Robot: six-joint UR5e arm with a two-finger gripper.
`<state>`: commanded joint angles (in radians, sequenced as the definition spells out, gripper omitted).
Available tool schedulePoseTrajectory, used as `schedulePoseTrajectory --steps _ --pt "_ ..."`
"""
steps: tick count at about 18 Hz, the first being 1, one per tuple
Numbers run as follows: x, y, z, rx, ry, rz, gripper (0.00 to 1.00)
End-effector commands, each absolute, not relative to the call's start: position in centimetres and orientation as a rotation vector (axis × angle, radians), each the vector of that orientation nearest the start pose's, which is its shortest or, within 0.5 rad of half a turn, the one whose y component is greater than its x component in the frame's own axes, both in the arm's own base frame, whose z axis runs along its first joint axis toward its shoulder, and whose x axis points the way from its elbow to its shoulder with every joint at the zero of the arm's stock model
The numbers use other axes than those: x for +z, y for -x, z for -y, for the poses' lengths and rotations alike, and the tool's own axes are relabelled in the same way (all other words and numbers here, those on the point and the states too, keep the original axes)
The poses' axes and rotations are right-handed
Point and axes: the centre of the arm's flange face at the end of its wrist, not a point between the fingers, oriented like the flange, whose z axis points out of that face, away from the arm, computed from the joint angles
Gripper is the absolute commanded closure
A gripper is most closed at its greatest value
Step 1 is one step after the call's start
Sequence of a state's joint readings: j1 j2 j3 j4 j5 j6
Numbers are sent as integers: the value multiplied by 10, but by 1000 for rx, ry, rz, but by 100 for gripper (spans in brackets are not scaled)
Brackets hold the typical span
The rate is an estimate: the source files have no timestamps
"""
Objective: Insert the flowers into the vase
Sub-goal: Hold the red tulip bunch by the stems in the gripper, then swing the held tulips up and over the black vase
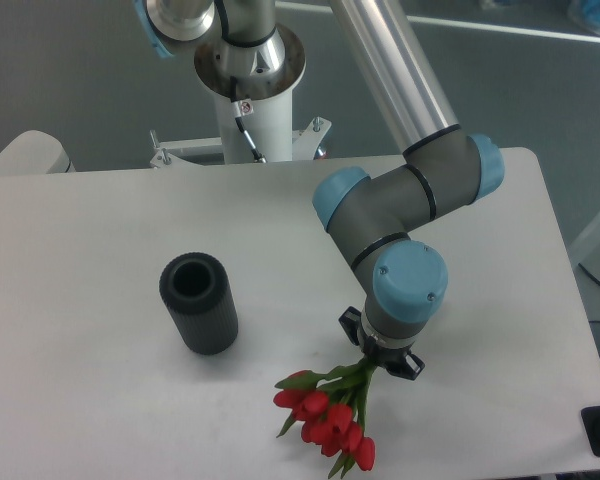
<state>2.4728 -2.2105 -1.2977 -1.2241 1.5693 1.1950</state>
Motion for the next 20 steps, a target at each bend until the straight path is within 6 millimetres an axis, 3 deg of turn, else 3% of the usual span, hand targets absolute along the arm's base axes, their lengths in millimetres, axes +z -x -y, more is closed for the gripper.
schedulePoseTrajectory --steps 7,10,13,20 --pt "263 476 -552 -26 3115 -467 99" --pt "264 466 -560 -33 3101 -469 99" --pt "275 463 -565 -58 3046 -431 99" --pt "320 451 -588 -107 2827 -286 100"
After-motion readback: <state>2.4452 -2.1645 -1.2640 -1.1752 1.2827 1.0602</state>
